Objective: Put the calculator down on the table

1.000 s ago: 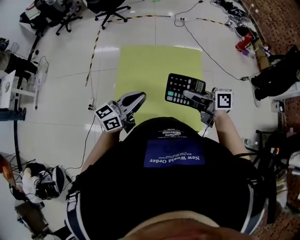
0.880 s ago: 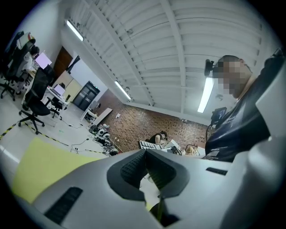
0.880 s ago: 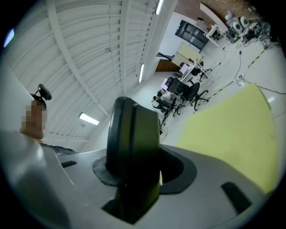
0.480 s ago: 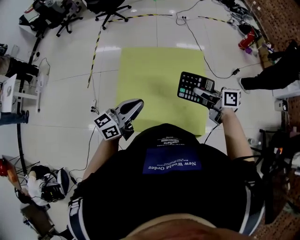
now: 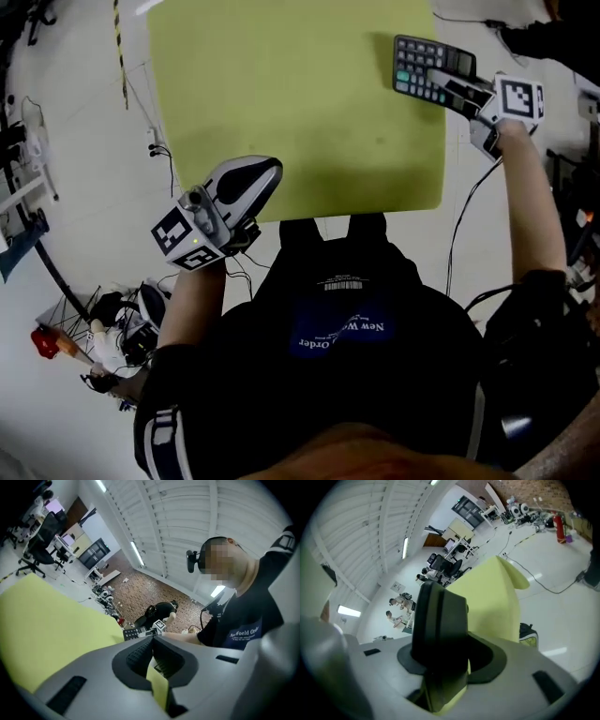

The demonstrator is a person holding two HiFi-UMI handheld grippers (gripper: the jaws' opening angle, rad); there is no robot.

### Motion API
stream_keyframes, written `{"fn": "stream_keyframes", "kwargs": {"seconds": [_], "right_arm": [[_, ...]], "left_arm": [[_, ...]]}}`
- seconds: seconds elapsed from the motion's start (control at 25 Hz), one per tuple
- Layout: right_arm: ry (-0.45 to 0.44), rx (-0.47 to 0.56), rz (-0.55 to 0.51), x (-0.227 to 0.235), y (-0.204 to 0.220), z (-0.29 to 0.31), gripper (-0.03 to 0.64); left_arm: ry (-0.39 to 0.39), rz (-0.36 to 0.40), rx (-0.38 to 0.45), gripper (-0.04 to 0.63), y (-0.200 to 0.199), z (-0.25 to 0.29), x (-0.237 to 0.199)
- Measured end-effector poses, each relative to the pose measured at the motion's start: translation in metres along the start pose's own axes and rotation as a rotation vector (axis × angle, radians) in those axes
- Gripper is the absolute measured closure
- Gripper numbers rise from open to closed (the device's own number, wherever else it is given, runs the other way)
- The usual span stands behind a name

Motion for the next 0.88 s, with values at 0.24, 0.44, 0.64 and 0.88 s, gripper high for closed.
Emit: {"fn": "stream_keyframes", "kwargs": {"seconds": [0.24, 0.44, 0.64, 0.88], "right_arm": [[-0.067, -0.051, 0.012, 0.012, -0.009, 0.020, 0.466], [0.247, -0.162, -0.081, 0.033, -0.002, 0.016, 0.414], [0.339, -0.204, -0.180, 0.034, 0.003, 0.019, 0.359], [0.422, -0.202, -0.324, 0.036, -0.004, 0.020, 0.276]], "left_arm": [[0.081, -0.046, 0.001, 0.589, 0.028, 0.030, -0.004], [0.121, -0.066, 0.024, 0.589, 0.027, 0.027, 0.007], [0.119, -0.092, 0.020, 0.589, 0.037, 0.030, 0.007], [0.124, -0.097, 0.005, 0.589, 0.048, 0.030, 0.014]]}}
Point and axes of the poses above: the fingertips, and each gripper's own axes: z forward along the fingers, x to its right, y out of its underside, the point moved 1 cm from there along -z, backward along the fingers, and after that the axes turned 3 degrees about y, right-handed, at the moved point
